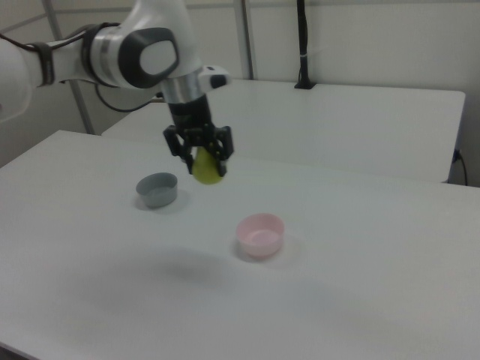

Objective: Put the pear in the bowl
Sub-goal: 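Lift the pear and carry it over the pink bowl, then lower the pear into the pink bowl and open the gripper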

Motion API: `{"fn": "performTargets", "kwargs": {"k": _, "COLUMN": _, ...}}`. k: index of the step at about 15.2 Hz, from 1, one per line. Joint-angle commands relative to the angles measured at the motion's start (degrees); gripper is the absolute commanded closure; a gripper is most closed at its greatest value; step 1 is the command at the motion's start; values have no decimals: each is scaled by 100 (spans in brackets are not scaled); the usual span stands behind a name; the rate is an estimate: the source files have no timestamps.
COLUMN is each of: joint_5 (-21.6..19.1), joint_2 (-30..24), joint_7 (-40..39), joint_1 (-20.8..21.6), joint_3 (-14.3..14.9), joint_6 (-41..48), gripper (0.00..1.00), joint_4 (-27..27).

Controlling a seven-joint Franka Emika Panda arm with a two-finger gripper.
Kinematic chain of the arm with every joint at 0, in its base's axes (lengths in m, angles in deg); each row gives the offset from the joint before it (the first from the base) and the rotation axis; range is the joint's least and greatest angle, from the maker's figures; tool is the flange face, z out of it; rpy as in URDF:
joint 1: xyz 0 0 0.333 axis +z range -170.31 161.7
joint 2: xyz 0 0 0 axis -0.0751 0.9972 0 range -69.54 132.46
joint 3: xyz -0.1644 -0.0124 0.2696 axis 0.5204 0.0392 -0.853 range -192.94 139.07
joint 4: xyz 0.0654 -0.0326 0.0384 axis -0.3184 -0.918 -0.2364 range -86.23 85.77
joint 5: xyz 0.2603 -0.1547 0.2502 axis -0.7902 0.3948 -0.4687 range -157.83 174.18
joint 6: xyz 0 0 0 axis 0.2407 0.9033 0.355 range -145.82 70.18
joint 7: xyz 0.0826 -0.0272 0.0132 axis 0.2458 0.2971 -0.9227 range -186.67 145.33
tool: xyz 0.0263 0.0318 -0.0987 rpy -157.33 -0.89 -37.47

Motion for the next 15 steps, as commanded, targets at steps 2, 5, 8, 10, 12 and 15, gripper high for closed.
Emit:
{"fn": "performTargets", "kwargs": {"k": 2, "joint_5": -223, "joint_2": 699, "joint_7": -373, "joint_1": -348, "joint_3": 148, "joint_6": -698, "gripper": 95, "joint_4": 383}}
{"fn": "performTargets", "kwargs": {"k": 5, "joint_5": -328, "joint_2": 1034, "joint_7": -346, "joint_1": -349, "joint_3": 148, "joint_6": -1017, "gripper": 94, "joint_4": 383}}
{"fn": "performTargets", "kwargs": {"k": 8, "joint_5": -355, "joint_2": 1289, "joint_7": -355, "joint_1": -349, "joint_3": 148, "joint_6": -1281, "gripper": 93, "joint_4": 357}}
{"fn": "performTargets", "kwargs": {"k": 10, "joint_5": -347, "joint_2": 1447, "joint_7": -399, "joint_1": -366, "joint_3": 148, "joint_6": -1457, "gripper": 93, "joint_4": 305}}
{"fn": "performTargets", "kwargs": {"k": 12, "joint_5": -294, "joint_2": 1553, "joint_7": -425, "joint_1": -401, "joint_3": 148, "joint_6": -1536, "gripper": 93, "joint_4": 235}}
{"fn": "performTargets", "kwargs": {"k": 15, "joint_5": -285, "joint_2": 1667, "joint_7": -443, "joint_1": -375, "joint_3": 131, "joint_6": -1668, "gripper": 91, "joint_4": 111}}
